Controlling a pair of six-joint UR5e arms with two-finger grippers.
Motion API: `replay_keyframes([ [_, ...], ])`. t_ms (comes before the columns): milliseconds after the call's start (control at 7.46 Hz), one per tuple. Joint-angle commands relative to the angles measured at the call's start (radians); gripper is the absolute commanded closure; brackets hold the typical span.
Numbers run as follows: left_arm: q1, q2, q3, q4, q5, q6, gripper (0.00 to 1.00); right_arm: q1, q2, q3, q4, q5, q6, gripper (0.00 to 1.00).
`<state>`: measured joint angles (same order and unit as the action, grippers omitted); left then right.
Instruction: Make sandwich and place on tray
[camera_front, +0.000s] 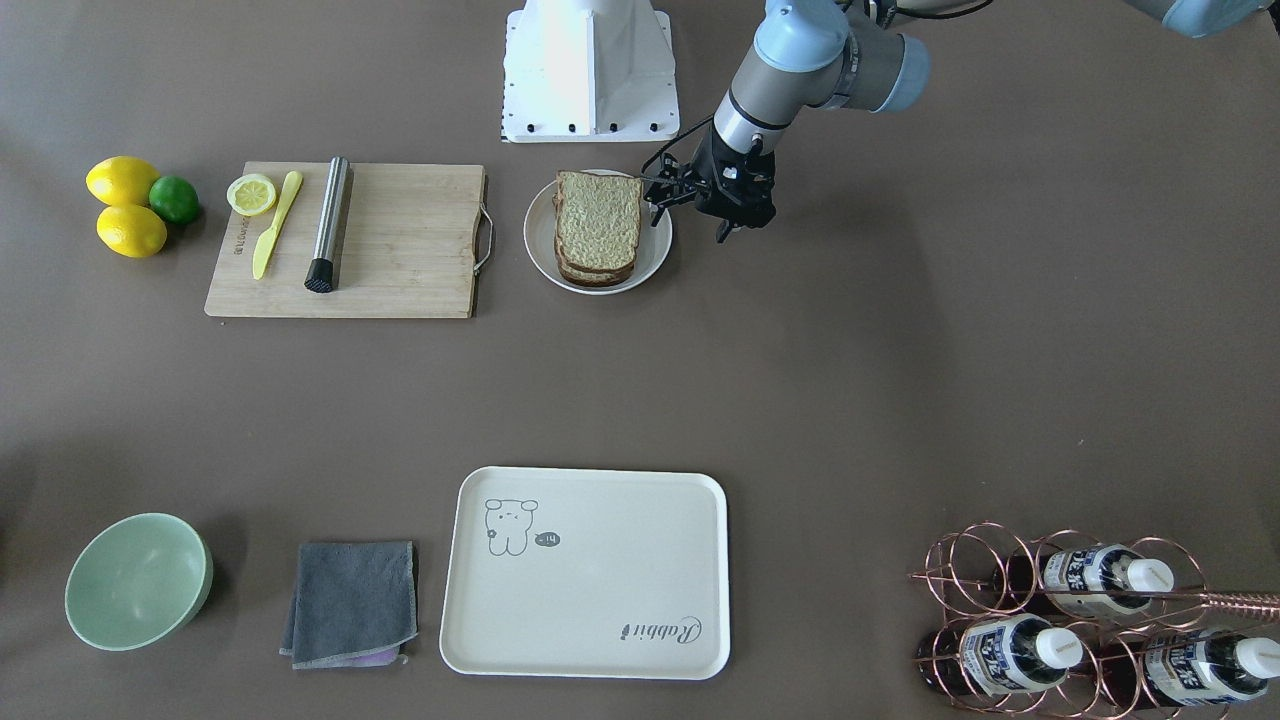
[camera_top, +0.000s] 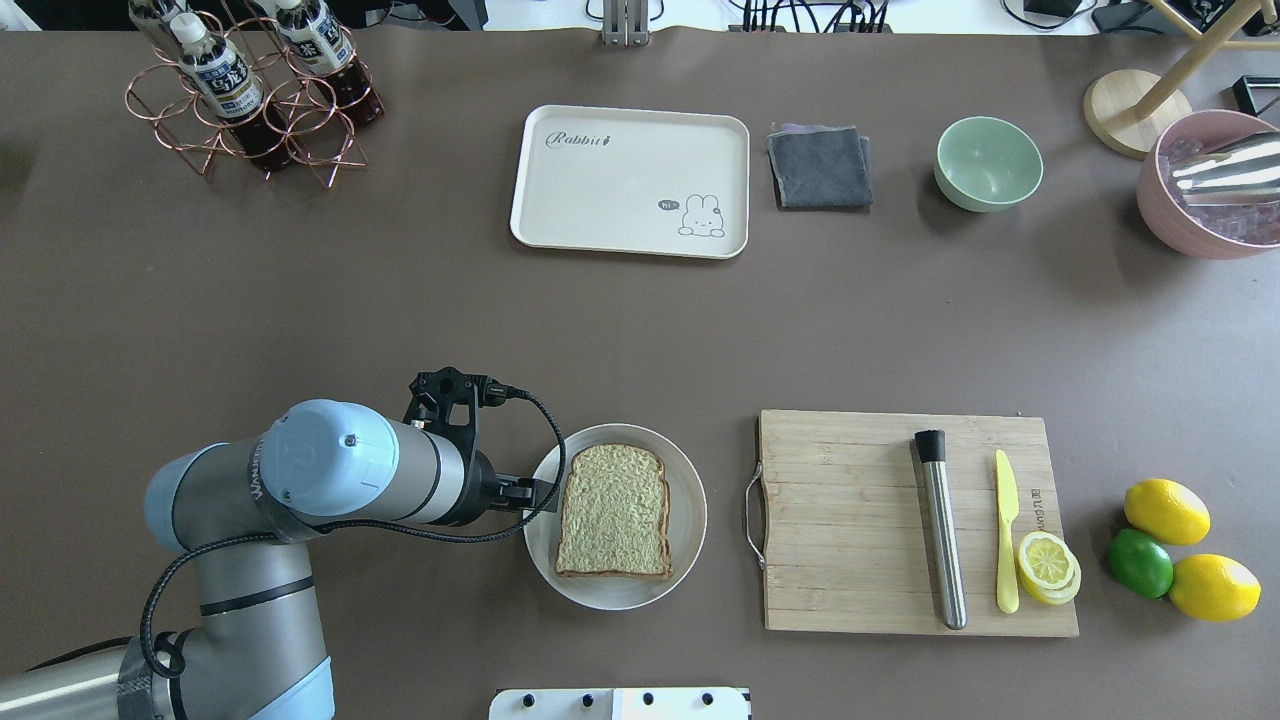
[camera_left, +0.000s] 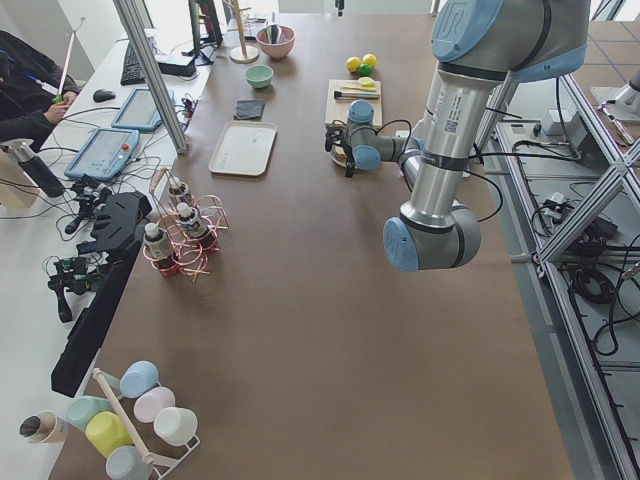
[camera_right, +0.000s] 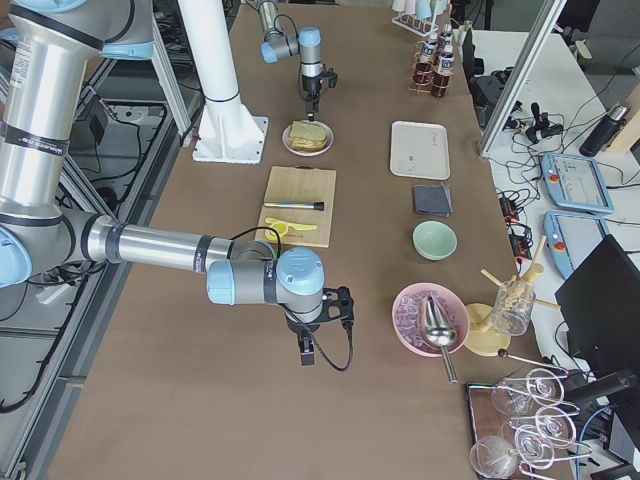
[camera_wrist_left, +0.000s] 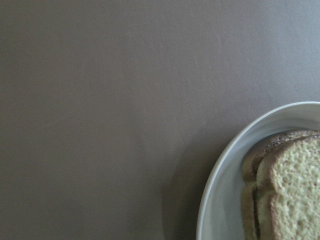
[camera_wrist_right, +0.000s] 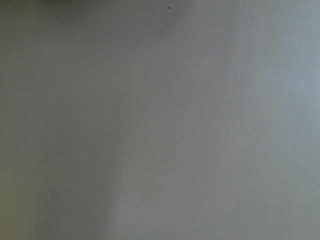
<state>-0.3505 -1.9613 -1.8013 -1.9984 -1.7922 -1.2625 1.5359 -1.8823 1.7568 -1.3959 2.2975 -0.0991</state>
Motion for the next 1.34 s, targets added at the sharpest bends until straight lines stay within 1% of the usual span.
replay_keyframes([
  [0, 0.001, -0.001, 0.011, -0.031, -0.003, 0.002, 0.38, 0.010, 0.000, -0.003, 0.002, -0.001, -0.001, 0.00],
  [134, 0.002, -0.001, 0.013, -0.033, -0.003, 0.000, 0.38, 0.012, 0.002, -0.003, 0.002, -0.001, -0.001, 0.00],
  [402, 0.004, -0.001, 0.025, -0.065, -0.007, 0.000, 0.45, 0.013, 0.003, -0.003, 0.002, -0.001, -0.001, 0.00],
  [670, 0.013, -0.001, 0.055, -0.111, -0.007, -0.001, 0.46, 0.012, 0.002, -0.005, 0.002, -0.004, -0.001, 0.00],
  [804, 0.021, -0.001, 0.056, -0.117, -0.006, -0.001, 0.50, 0.012, 0.000, -0.005, 0.002, -0.006, -0.001, 0.00],
  [938, 0.021, -0.002, 0.054, -0.118, -0.007, -0.001, 0.56, 0.013, 0.000, -0.003, 0.000, -0.006, -0.001, 0.00],
  [1072, 0.021, -0.002, 0.051, -0.119, -0.009, -0.001, 0.76, 0.013, 0.000, -0.003, 0.000, -0.004, -0.001, 0.00],
  [1206, 0.021, -0.007, 0.046, -0.119, -0.007, -0.003, 1.00, 0.013, 0.000, -0.003, 0.002, -0.003, -0.001, 0.00],
])
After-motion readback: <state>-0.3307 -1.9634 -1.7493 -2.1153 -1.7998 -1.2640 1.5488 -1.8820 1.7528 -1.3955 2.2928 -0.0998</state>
